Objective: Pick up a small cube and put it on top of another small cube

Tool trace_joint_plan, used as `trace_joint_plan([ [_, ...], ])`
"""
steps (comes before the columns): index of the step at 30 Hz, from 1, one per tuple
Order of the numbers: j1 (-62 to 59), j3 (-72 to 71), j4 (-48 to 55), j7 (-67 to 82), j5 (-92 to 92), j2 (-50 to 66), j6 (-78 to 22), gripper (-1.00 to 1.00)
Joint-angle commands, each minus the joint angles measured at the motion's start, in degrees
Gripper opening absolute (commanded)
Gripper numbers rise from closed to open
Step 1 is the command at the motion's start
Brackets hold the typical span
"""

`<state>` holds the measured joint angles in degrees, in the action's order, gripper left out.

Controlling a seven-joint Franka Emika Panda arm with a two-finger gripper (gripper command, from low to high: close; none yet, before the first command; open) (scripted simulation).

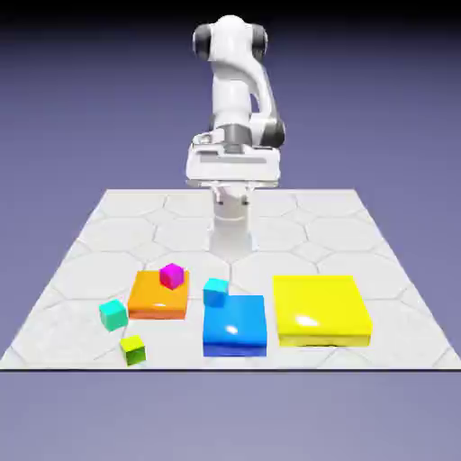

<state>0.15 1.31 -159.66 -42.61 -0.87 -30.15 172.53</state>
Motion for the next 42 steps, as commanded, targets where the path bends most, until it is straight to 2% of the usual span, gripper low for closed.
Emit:
trace_joint_plan([
  [1,-0.44,1.09,1.11,-0.13,-0.72,2.08,-1.22,0.00],
  [24,-10.64,26.02,26.63,-3.11,-17.29,49.83,-29.32,0.00],
  [26,-10.71,26.18,26.80,-3.13,-17.40,50.14,-29.51,0.00],
  [31,-15.48,19.57,27.98,2.11,-24.86,59.66,-21.69,0.00],
  [32,-15.48,19.57,27.98,2.12,-24.86,59.66,-21.69,-1.00],
  [38,-11.00,25.78,26.21,-3.76,-17.07,49.29,-29.69,-1.00],
  [42,-13.90,21.90,20.54,-9.90,-13.88,40.98,-31.46,-1.00],
])
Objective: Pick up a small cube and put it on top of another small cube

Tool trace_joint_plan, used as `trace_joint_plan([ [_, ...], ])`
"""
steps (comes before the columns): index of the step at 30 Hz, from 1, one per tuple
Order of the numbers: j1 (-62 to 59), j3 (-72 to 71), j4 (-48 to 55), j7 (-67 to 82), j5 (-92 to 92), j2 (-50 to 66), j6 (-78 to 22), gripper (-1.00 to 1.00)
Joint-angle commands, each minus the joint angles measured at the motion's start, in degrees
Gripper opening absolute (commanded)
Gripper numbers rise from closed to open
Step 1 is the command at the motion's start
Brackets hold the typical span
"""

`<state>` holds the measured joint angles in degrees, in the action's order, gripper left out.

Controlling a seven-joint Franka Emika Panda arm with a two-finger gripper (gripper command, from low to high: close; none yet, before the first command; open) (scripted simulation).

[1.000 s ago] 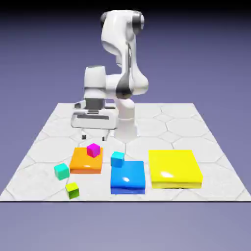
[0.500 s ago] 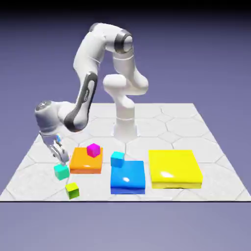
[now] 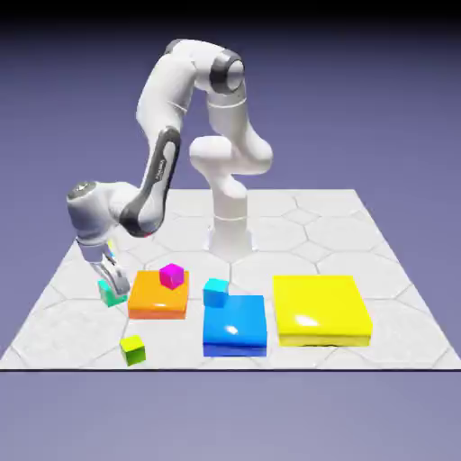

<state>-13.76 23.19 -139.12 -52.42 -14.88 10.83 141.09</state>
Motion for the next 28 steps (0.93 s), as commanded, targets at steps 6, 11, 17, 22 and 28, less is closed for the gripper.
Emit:
trace_joint_plan([
  [6,-4.33,-5.81,-8.51,-9.31,4.92,-12.46,-2.66,-1.00],
  [11,-7.94,-10.67,-15.60,-16.99,8.90,-22.84,-4.87,-1.00],
  [17,-12.26,-16.46,-24.07,-26.16,13.67,-35.24,-7.51,-1.00],
  [22,-11.38,-16.30,-26.17,-24.66,11.66,-27.34,2.45,-1.00],
  [28,-11.14,-16.25,-26.73,-24.27,11.13,-25.23,5.10,1.00],
])
